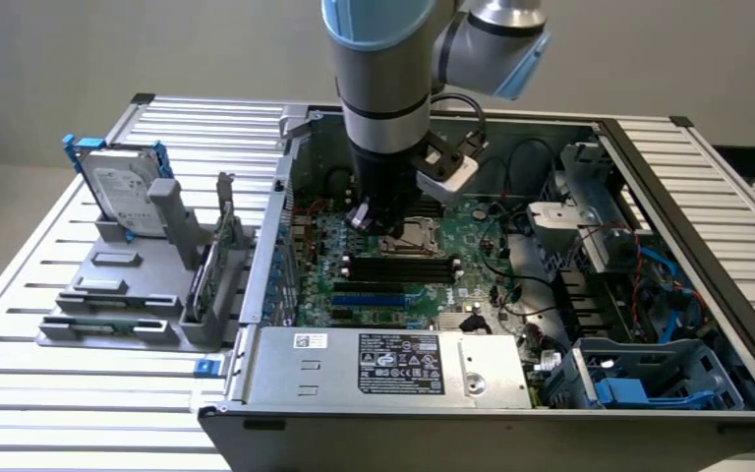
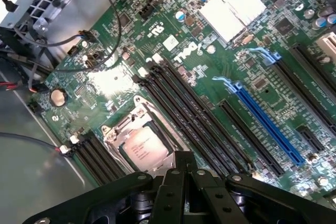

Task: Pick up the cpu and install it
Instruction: 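Install the first cpu locking lever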

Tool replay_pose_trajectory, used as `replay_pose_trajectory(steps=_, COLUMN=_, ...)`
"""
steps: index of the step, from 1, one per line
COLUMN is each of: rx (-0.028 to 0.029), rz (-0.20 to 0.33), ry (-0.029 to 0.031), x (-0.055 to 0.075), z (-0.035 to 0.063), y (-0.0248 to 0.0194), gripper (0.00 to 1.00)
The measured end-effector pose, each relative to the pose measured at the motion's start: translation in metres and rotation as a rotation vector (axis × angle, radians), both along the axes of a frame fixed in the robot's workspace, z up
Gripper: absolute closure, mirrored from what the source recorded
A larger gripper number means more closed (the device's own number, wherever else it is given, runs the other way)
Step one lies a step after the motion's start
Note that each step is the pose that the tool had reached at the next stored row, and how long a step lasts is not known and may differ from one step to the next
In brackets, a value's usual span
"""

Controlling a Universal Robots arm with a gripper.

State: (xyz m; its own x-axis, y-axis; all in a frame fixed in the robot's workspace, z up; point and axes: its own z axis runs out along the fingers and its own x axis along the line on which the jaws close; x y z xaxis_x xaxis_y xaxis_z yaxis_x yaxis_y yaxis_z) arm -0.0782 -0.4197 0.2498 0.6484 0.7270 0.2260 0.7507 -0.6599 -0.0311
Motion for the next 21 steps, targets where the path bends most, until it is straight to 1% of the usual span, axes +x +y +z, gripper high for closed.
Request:
replay_pose_trajectory(steps=2, rx=0.0001, rz=0.0, ry=0.0025, x=-0.0007, z=0.0002, y=-0.0004, gripper=0.89)
replay_pose_trajectory(steps=8, rx=0.0002, rz=0.0, ry=0.0211, x=-0.0008, z=0.0009, y=-0.0004, gripper=0.89)
replay_pose_trajectory(steps=9, rx=0.0001, rz=0.0, ry=0.023, x=-0.0008, z=0.0009, y=-0.0004, gripper=0.89)
replay_pose_trajectory(steps=12, rx=0.0002, rz=0.0, ry=0.025, x=-0.001, z=0.0006, y=-0.0004, gripper=0.89)
replay_pose_trajectory(steps=17, rx=0.0016, rz=0.0, ry=0.0254, x=-0.0027, z=-0.002, y=-0.0002, gripper=0.89)
replay_pose_trajectory(steps=21, rx=0.0044, rz=0.0, ry=0.0255, x=-0.0057, z=-0.0054, y=0.0007, gripper=0.89)
